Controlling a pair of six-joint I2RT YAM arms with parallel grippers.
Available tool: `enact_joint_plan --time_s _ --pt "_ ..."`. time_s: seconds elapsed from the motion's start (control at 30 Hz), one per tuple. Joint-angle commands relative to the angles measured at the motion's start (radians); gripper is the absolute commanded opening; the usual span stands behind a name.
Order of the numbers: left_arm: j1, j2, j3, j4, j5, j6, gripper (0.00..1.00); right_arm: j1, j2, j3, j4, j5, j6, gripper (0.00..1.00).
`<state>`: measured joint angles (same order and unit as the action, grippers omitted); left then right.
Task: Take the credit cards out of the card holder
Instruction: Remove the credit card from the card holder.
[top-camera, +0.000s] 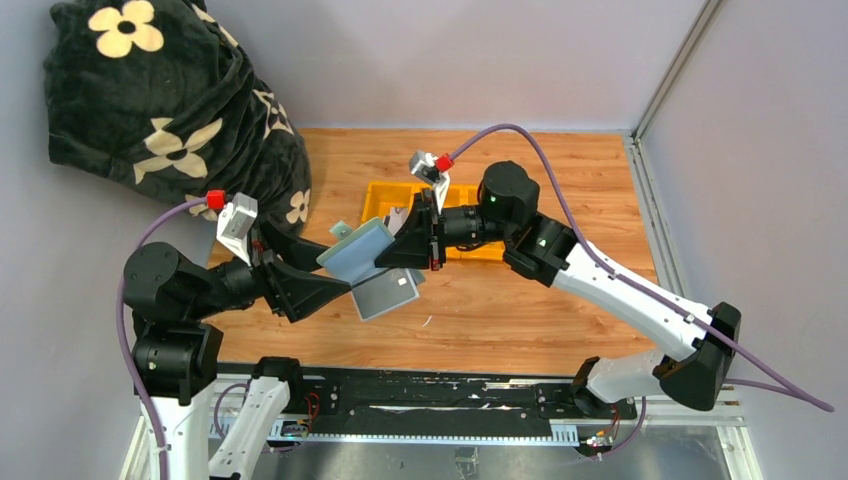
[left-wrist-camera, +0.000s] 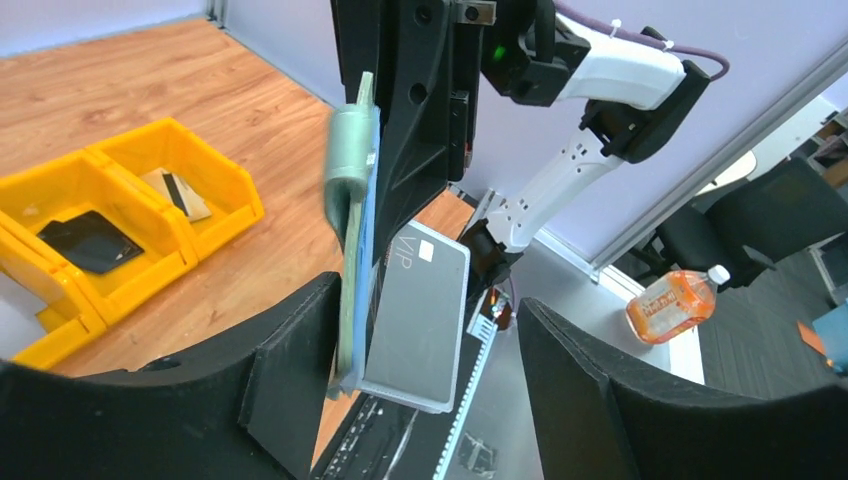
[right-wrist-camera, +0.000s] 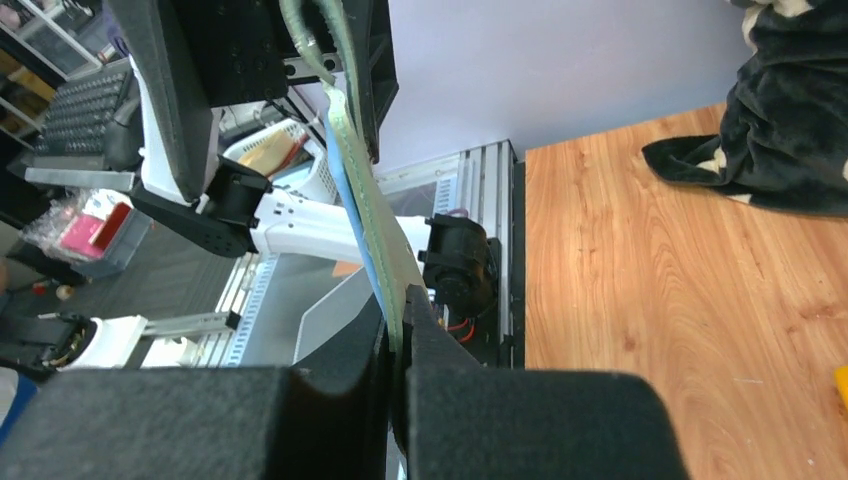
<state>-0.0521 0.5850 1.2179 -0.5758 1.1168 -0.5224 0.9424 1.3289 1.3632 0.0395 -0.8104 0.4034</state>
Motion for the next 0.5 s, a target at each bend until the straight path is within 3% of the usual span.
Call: enact_joint_plan --time_s 0.0,0.2,0.4,0.47 --pt "-0.002 -0.038 -0.029 0.042 -0.013 -0.044 0.63 -0.013 -0.066 -0.103 0.380 0.054 0.206 0.00" --pt "-0.002 -0.064 -0.057 0.118 -0.097 -0.101 0.33 0.006 -0.076 -0.146 0.434 0.043 0.246 0.00" --pt "-0.002 -0.065 -0.067 0.119 -0.185 -0.100 0.10 0.059 -0.070 -0.144 0.419 0.030 0.214 0.00" --pt "-0.002 -0.064 -0.066 0.107 -0.179 -0.078 0.05 0.065 -0.063 -0.118 0.372 0.007 0.191 0.19"
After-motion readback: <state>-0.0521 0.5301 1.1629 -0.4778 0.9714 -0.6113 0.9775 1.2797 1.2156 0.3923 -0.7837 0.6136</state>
